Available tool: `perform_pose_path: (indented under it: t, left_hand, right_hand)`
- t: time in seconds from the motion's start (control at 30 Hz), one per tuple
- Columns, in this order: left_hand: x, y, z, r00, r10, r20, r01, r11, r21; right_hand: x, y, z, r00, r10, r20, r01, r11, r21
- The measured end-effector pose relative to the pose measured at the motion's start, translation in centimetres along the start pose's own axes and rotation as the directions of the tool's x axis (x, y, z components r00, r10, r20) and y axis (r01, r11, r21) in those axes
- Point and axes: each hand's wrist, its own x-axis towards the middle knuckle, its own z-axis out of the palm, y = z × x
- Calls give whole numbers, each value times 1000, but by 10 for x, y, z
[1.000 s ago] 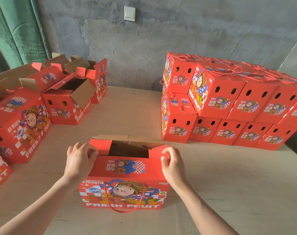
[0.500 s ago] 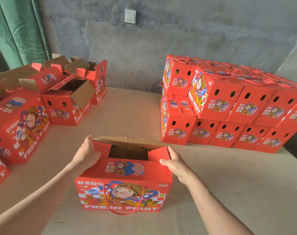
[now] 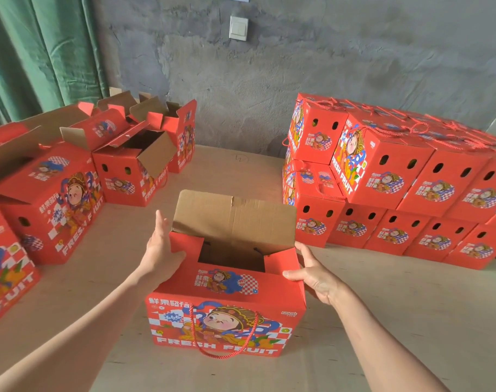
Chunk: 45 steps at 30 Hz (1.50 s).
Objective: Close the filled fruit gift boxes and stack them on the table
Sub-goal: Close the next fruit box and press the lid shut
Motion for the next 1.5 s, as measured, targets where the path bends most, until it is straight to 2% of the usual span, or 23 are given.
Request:
perform_pose_path:
  t: [0.2, 0.27, 0.33, 0.47, 0.57, 0.67, 0.73, 0.77, 0.83, 0.93, 1.03, 1.17, 1.33, 1.43, 1.5]
  left_hand:
    - [-7, 3, -2, 998, 35, -43, -39, 995, -96]
    - [-12, 4, -6, 992, 91, -84, -102, 985, -140]
    - [-21, 4, -9, 981, 161, -112, -179, 967, -183]
    - [-32, 8, -10, 983, 147, -111, -173, 942, -288]
    - [-26, 6, -7, 975, 138, -175, -170, 969, -178]
    - [-21, 5, -2, 962, 202, -184, -185, 977, 109]
    - [-18, 5, 1, 962, 258, -89, -208, 904, 373]
    - [-15, 6, 0, 966, 258, -5, -220, 834, 505]
    - [-5, 10, -3, 961, 225, 161, -275, 701, 658]
    - [13, 21, -10, 914, 151, 376, -375, 669, 642]
    - [23, 24, -10, 862, 152, 483, -471, 592, 654]
    - [24, 21, -7, 856, 154, 494, -494, 525, 693]
    - [24, 20, -5, 848, 150, 508, -514, 467, 720]
    - [29, 26, -5, 833, 172, 526, -549, 377, 746]
    - [29, 34, 2, 843, 184, 506, -534, 400, 745]
  right_hand:
    - [-8, 1, 1, 987, -159, -31, 158, 987, -38]
    - [-11, 1, -1, 981, -191, -24, 189, 981, -53]
    - [-14, -1, -3, 978, -206, 2, 206, 974, -90]
    - [-20, -9, -7, 967, -233, 107, 246, 960, -132]
    - [-21, -13, -9, 959, -258, 116, 276, 943, -185]
    - [-15, -4, -13, 950, -300, 92, 312, 872, -378]
    - [-13, 3, -14, 940, -323, 113, 335, 804, -492]
    - [-13, 6, -15, 936, -330, 120, 342, 782, -521]
    - [-12, 8, -15, 929, -346, 134, 360, 754, -549]
    - [-11, 10, -15, 920, -363, 147, 378, 724, -577]
    - [-10, 9, -16, 912, -386, 141, 384, 680, -625]
    - [-7, 8, -15, 895, -429, 125, 393, 625, -674]
    - [-6, 13, -11, 868, -485, 110, 435, 632, -642]
    - [-7, 14, -11, 864, -495, 93, 432, 633, -642]
    - [-8, 13, -10, 863, -498, 82, 428, 636, -642]
